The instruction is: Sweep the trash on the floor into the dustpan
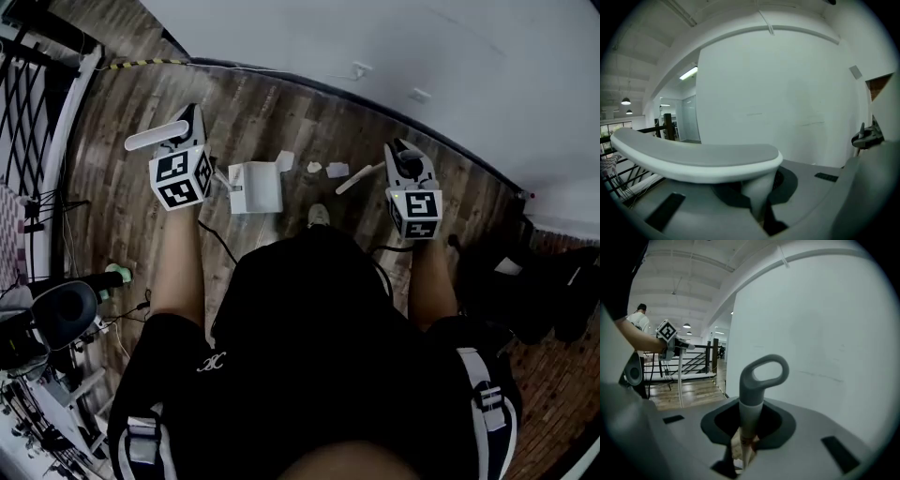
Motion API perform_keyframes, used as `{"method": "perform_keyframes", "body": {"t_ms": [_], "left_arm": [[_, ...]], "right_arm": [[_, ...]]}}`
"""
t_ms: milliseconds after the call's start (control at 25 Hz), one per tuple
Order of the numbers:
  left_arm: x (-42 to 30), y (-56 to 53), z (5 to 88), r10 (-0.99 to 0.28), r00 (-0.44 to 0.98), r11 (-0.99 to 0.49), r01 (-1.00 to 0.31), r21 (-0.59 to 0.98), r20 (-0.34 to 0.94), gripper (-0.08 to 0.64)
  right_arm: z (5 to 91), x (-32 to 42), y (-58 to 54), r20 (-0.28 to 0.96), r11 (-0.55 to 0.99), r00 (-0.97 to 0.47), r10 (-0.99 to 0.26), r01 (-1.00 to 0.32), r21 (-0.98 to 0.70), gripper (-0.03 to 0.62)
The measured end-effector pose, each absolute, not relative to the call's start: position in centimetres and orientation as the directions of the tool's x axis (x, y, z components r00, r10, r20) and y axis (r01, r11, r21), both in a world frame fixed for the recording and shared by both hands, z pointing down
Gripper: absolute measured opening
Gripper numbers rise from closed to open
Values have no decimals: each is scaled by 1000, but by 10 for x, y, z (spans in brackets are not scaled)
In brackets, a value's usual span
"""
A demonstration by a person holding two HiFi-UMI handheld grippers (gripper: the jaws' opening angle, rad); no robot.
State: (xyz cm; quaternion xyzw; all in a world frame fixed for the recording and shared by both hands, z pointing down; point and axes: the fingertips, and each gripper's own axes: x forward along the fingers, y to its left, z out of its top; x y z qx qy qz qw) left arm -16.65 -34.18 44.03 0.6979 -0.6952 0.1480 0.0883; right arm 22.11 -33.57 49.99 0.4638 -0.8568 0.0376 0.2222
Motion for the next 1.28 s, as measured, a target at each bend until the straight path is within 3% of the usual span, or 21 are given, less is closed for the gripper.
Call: {"method": "perform_keyframes", "body": {"t_ms": [480,1280], "left_arm": [[-191,-388,482,-942,70,-108,-989,-98,330,8],[-299,-459,641,-920,59,-85,-995,-50,387,8]], "right_arm": [[561,163,-386,479,661,-518,-708,-726,192,74],[619,16,-411,635,629,-362,-682,-734,257,75]]}}
